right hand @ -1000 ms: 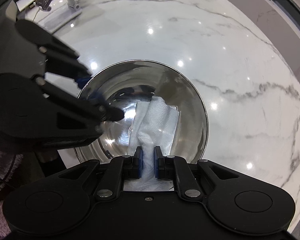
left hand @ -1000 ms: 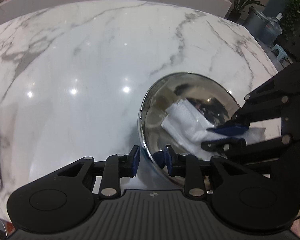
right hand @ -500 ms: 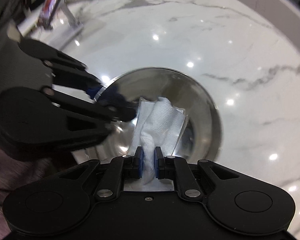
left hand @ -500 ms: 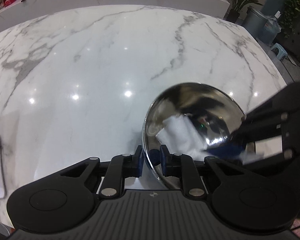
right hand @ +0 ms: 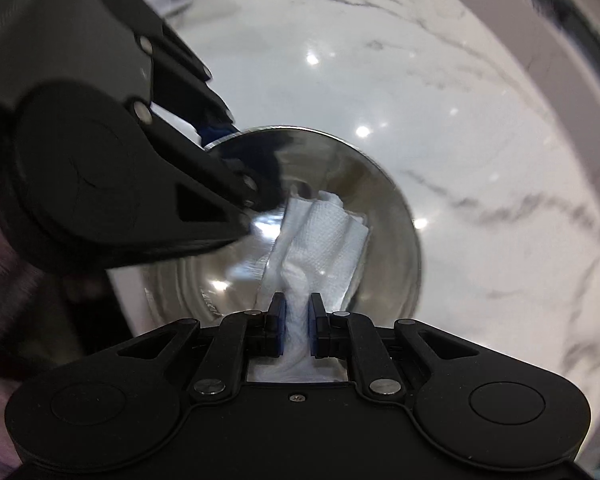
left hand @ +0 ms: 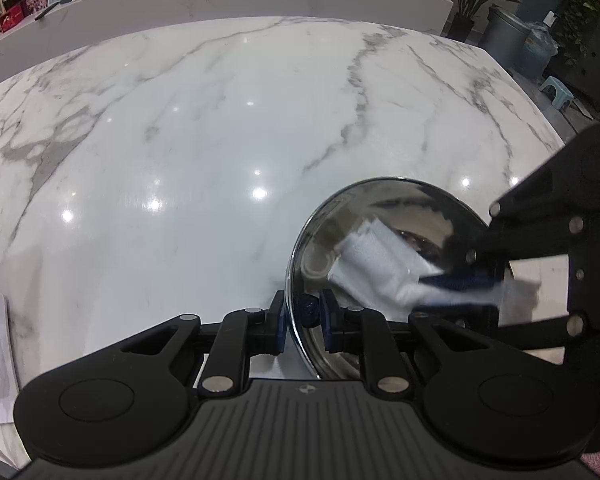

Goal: Clean bowl
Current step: 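Wipe the towel around the bowl interior with the right gripper while the left holds the rim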

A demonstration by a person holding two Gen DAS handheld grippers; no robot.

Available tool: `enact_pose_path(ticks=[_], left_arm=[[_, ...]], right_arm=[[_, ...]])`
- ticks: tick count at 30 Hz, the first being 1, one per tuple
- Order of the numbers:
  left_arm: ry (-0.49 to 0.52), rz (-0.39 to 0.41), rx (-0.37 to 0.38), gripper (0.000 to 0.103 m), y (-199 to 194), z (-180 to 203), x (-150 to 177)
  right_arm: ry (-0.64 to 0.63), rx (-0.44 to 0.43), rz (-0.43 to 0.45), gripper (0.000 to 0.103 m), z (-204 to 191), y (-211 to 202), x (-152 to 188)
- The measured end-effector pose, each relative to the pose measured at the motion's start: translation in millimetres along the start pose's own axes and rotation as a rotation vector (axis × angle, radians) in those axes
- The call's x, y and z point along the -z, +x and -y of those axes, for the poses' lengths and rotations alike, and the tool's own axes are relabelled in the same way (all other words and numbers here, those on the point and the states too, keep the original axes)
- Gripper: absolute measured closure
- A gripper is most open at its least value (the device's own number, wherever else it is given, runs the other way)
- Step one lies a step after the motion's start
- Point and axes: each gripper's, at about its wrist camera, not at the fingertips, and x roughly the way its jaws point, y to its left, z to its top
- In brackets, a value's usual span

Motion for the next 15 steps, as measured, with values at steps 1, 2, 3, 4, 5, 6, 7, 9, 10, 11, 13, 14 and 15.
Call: enact_pose_path(ticks=[1,2,3,4,5,6,7,9,10,11,13,14,15], left_arm=[[-0.003,-0.001,0.001,0.088,0.1,-0.2,0.0],[-0.008,-0.004,0.002,0.088,0.2,-0.4,-0.1],[-0.014,-0.008,0.002,0.087,0.2,-0.2,0.1],[-0.020,-0.014,0.002,0.087,0.2,0.1,0.5],[-0.027,-0.019,0.001,0.086,0.2,0.5,0.8],[-0.032,-0.025,0.002,0.085,0.3,0.5,1.3],[-0.037,-0.035,0.009,0.082,0.5,0.6,2.7],[-0.053,-0.057,0.032,0.080,0.3,0.1,7.8],[-0.058,-0.061,0.039,0.079,-0.2,-0.3,9.7],[-0.057,-0.063,0.042,0.079,-1.2,-0.3,11.1],[-0.048,-0.063,0.043,0.079,-3.5,0.1,13.6],[-0.040,-0.060,0.042,0.080,-4.5,0.0,13.8],[-0.035,-0.058,0.041,0.081,-4.8,0.0,13.6]], right_arm=[[-0.002,0.006,0.000,0.094,0.3,0.0,0.1],[0.004,0.003,0.002,0.094,1.4,-0.4,0.7],[0.011,0.000,0.004,0.094,2.6,-0.8,1.3],[0.017,-0.004,0.006,0.094,3.7,-1.1,1.8],[0.026,-0.010,0.010,0.094,5.5,-1.5,2.7],[0.042,-0.019,0.014,0.094,8.6,-2.2,4.0],[0.057,-0.028,0.019,0.094,11.4,-2.8,5.2],[0.082,-0.043,0.025,0.094,16.0,-3.7,7.0],[0.090,-0.048,0.028,0.094,17.7,-4.0,7.8],[0.098,-0.053,0.031,0.094,19.3,-4.5,8.8],[0.107,-0.058,0.036,0.094,21.4,-5.4,10.5],[0.110,-0.059,0.037,0.094,22.1,-5.9,10.9],[0.112,-0.059,0.038,0.094,22.7,-6.3,11.4]])
